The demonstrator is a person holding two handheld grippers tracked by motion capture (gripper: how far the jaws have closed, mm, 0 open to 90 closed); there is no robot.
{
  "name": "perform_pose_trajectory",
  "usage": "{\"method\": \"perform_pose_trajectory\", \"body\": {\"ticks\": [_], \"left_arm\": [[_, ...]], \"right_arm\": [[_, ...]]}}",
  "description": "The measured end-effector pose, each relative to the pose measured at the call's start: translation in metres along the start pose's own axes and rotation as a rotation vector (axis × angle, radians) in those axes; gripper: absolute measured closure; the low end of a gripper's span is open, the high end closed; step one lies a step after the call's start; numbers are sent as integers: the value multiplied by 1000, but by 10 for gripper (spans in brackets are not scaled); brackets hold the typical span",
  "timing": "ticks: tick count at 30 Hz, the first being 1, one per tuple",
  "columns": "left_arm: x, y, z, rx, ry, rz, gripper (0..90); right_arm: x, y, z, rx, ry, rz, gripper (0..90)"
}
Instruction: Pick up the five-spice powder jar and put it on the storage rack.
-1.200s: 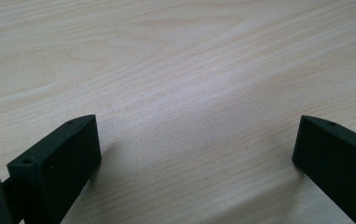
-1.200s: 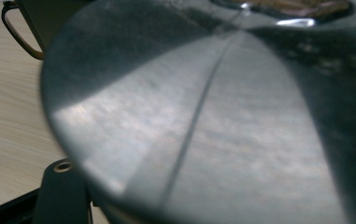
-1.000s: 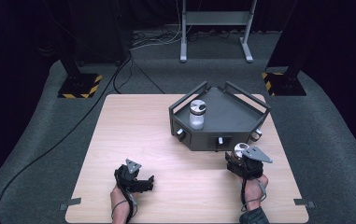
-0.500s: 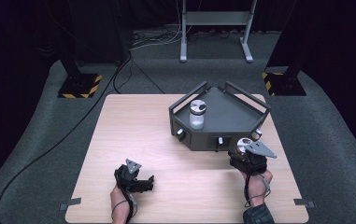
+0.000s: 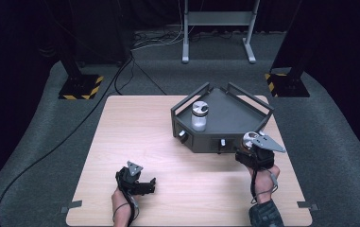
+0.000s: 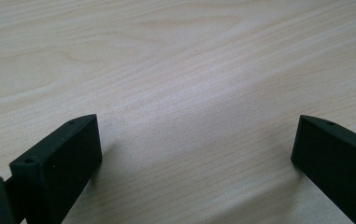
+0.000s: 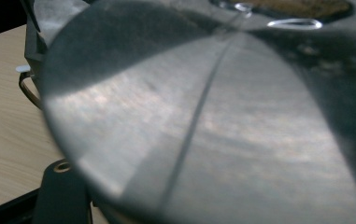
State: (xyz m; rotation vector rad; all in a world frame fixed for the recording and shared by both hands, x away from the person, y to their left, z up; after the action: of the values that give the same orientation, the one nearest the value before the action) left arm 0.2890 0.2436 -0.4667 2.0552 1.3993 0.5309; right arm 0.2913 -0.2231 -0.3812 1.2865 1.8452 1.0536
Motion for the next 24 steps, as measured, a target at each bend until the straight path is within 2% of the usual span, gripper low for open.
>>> {"method": "perform_pose_trajectory", "body": {"ticks": [24], "left_arm": [[0,0,0,0,0,0,14]], "right_arm": [[-4,34,-8,-25,-19,-49,296]]}}
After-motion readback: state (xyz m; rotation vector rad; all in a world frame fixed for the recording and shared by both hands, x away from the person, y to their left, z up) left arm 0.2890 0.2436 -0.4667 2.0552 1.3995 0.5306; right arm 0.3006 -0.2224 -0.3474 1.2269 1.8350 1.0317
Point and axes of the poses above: each handheld gripper's, and its own axes: z roughly forward along the jaws, y roughly out of its top, x roughly to its left, the point moved 4 cm from there along z, roughly forward along the jaws, and after that the axes turned 5 degrees about x, right-handed, at the moved point
